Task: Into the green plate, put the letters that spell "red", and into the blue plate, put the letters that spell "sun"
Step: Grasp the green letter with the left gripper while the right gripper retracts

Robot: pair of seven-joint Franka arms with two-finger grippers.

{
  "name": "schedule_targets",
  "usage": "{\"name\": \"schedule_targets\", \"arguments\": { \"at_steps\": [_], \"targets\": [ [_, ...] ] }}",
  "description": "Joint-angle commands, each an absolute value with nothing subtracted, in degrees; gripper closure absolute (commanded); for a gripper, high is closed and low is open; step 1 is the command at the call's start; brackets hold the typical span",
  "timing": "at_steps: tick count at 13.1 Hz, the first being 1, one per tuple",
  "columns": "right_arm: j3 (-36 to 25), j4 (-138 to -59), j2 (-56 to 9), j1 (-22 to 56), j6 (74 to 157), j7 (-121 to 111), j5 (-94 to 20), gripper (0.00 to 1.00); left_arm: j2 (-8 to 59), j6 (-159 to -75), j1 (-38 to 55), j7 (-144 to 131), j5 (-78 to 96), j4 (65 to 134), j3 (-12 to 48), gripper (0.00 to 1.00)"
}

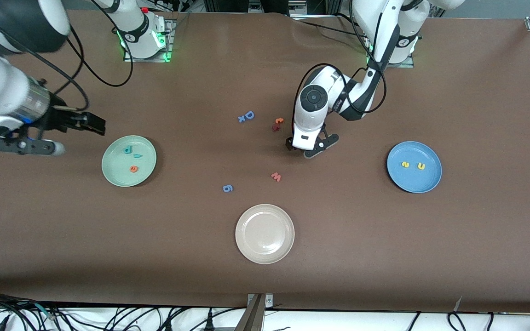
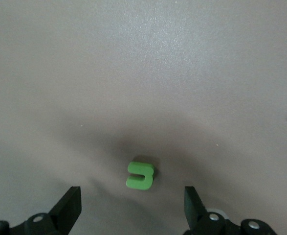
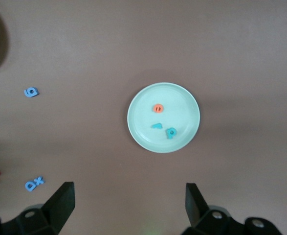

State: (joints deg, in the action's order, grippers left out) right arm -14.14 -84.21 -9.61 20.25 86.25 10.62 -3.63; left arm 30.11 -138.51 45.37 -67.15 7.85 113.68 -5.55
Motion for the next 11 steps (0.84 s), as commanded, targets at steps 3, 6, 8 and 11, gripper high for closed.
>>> {"name": "schedule_targets", "arguments": {
  "at_steps": [3,6,8,11],
  "targets": [
    [-0.9,-94.5,-2.4,7.1,88.6,10.0,0.0,0.00,33.0,-139.5,46.1,-67.6,6.2,112.7,-6.1,0.11],
    [2.5,-99.9,0.9,3.3,97.1,9.2,1.2,0.00,33.3,-140.2,46.1,-67.4,6.2,112.9,-6.1,0.15],
    [2.3,-99.8,2.7,2.6,96.7,9.1,1.3,0.00,33.3,-140.2,46.1,-67.2,6.2,112.9,-6.1,0.25],
    [1.6,-98.2,3.2,3.2,95.6,9.0,2.5,0.00,33.3,-140.2,46.2,-67.0,5.4,112.9,-6.1,0.57]
  ]
}}
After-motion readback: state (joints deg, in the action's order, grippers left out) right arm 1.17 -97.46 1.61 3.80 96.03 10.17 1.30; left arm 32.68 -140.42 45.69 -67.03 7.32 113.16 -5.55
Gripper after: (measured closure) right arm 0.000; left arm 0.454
